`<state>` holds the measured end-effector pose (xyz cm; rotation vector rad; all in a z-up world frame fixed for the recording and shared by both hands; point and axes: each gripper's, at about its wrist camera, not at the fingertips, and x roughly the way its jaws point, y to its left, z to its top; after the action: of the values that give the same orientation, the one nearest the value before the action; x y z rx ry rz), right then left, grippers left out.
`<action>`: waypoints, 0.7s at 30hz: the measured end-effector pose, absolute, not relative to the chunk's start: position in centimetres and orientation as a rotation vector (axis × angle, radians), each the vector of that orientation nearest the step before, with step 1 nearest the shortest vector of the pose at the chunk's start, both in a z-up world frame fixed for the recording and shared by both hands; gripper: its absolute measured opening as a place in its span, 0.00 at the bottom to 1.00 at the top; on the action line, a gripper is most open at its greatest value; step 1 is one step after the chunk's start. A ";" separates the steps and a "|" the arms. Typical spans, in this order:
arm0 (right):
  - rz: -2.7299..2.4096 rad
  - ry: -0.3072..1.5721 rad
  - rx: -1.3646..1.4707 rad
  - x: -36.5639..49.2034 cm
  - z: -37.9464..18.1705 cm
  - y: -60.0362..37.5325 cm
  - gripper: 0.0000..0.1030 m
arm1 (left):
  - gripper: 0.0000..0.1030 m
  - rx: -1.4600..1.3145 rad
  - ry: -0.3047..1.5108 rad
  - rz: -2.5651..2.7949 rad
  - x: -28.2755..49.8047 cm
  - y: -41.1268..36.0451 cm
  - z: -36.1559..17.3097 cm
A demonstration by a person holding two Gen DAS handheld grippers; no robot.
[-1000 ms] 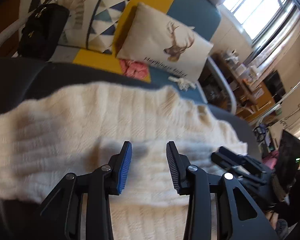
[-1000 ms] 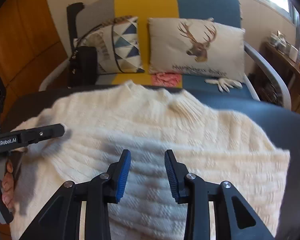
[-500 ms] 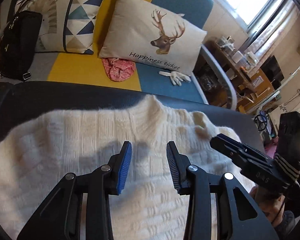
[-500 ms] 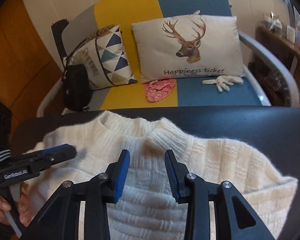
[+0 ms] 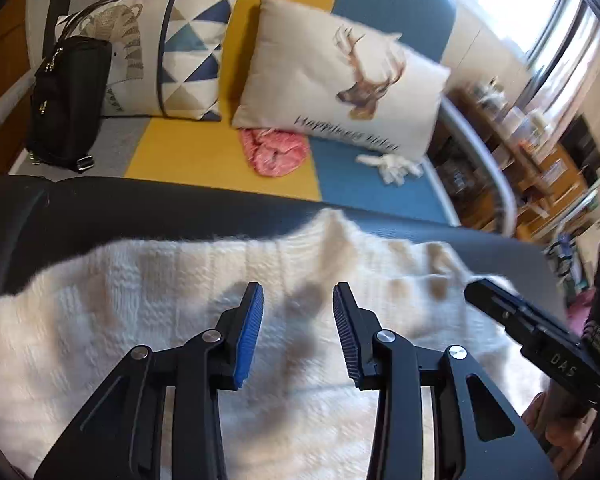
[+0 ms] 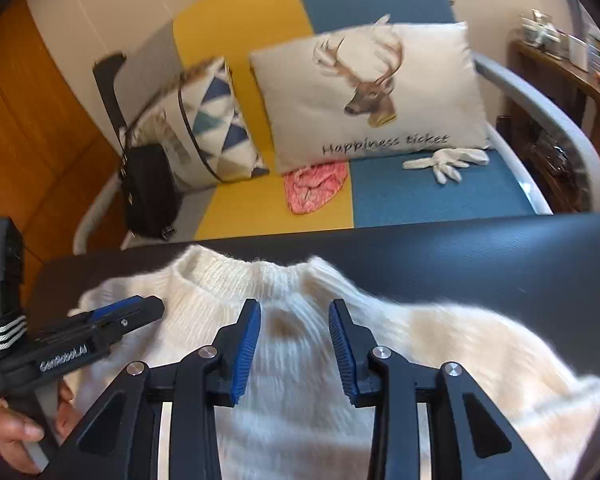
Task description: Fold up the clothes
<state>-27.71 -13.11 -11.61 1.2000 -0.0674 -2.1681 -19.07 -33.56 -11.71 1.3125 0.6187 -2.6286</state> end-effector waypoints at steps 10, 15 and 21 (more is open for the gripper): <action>-2.353 -0.108 1.238 -26.8 -12.2 -6.9 0.33 | 0.38 1.320 0.659 -2.622 -18.2 -33.7 -11.7; -2.486 0.033 1.207 -25.1 -11.6 -5.4 0.34 | 0.38 1.339 0.718 -2.611 -15.6 -33.1 -12.6; -2.469 -0.017 1.269 -24.8 -11.9 -4.4 0.34 | 0.38 1.342 0.643 -2.633 -14.7 -32.6 -12.0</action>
<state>-24.80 -4.44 -11.88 1.2693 -0.0174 -2.4692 -14.73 -32.57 -12.01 1.3423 0.6426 -2.6329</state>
